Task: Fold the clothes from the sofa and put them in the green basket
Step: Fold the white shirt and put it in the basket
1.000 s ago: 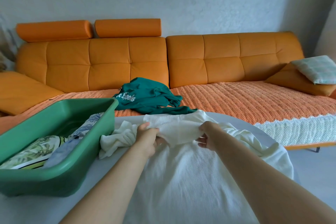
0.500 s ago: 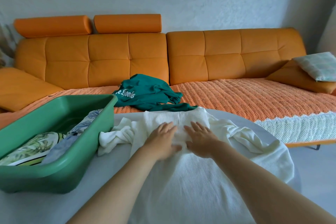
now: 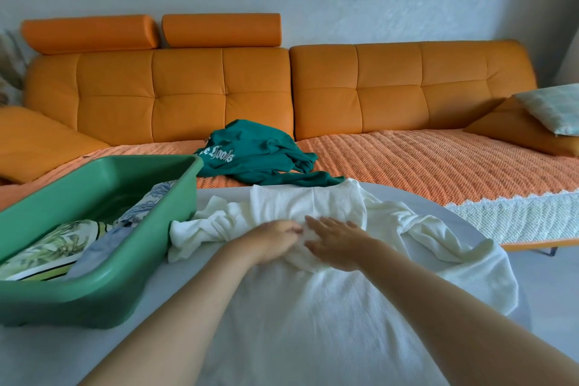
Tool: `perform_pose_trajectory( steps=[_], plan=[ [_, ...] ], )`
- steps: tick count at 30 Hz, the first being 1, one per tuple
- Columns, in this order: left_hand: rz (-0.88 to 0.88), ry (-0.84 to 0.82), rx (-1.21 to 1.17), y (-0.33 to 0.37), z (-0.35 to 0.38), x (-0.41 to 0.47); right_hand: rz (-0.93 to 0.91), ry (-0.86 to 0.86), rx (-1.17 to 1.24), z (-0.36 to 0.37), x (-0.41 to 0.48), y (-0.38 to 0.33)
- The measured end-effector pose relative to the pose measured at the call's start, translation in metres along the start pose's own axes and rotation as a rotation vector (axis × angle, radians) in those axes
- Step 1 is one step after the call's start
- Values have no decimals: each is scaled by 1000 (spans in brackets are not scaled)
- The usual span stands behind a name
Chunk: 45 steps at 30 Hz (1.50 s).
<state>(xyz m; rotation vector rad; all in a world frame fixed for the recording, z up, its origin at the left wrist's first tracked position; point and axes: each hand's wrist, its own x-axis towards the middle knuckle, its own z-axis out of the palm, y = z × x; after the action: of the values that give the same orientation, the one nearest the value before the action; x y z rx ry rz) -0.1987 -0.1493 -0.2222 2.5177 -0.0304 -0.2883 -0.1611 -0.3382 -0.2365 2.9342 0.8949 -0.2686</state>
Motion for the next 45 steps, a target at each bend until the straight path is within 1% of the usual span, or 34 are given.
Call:
perform_pose_trajectory(
  steps=[1,2,3,5,7,10,12,14,17,20,23,25,26,27,29,31,32,33,35,37,39,41,43,45],
  plan=[
    [-3,78,-51,-3,-8,-3,46,-23,13,-3,2,-2],
    [-4,149,-27,-9,-17,-7,102,-26,34,-8,3,-3],
    [-14,203,45,-16,-25,-12,139,-19,33,-14,5,-6],
    [-46,282,249,-30,-40,-21,156,15,-26,-23,7,-17],
    [-66,339,422,-43,-53,-30,117,109,-16,-25,10,-34],
    [-73,405,628,-50,-76,-42,-22,202,149,-26,15,-68],
    [-24,466,724,-51,-92,-48,-123,238,199,-29,23,-95],
    [6,527,761,-52,-107,-55,-184,251,235,-32,34,-126],
    [-33,553,741,-62,-122,-70,-218,266,304,-42,56,-166],
    [-68,513,581,-75,-132,-80,-239,265,322,-51,76,-195],
    [-76,431,392,-80,-135,-84,-216,204,242,-55,91,-211],
    [-64,413,350,-81,-135,-84,-181,190,170,-56,98,-214],
    [-62,406,352,-82,-135,-84,-158,199,190,-58,99,-214],
    [-63,391,365,-82,-135,-84,-139,218,270,-61,99,-211],
    [-63,349,422,-82,-135,-83,-119,274,536,-70,95,-202],
    [-44,343,491,-79,-135,-82,-152,379,762,-83,86,-190],
    [-27,367,498,-77,-135,-82,-178,419,842,-89,80,-184],
    [-5,413,473,-74,-136,-81,-201,437,922,-94,75,-178],
    [17,503,347,-66,-137,-82,-206,436,1106,-103,66,-167],
    [0,518,182,-57,-140,-83,-177,447,1229,-109,61,-153],
    [-16,485,81,-49,-142,-84,-140,458,1239,-111,54,-140],
    [-2,473,139,-43,-143,-86,-104,455,1169,-109,47,-127],
    [1,542,263,-39,-146,-87,-65,427,1073,-104,42,-117],
    [7,680,394,-35,-147,-84,-35,399,1009,-97,38,-109]
  ],
)
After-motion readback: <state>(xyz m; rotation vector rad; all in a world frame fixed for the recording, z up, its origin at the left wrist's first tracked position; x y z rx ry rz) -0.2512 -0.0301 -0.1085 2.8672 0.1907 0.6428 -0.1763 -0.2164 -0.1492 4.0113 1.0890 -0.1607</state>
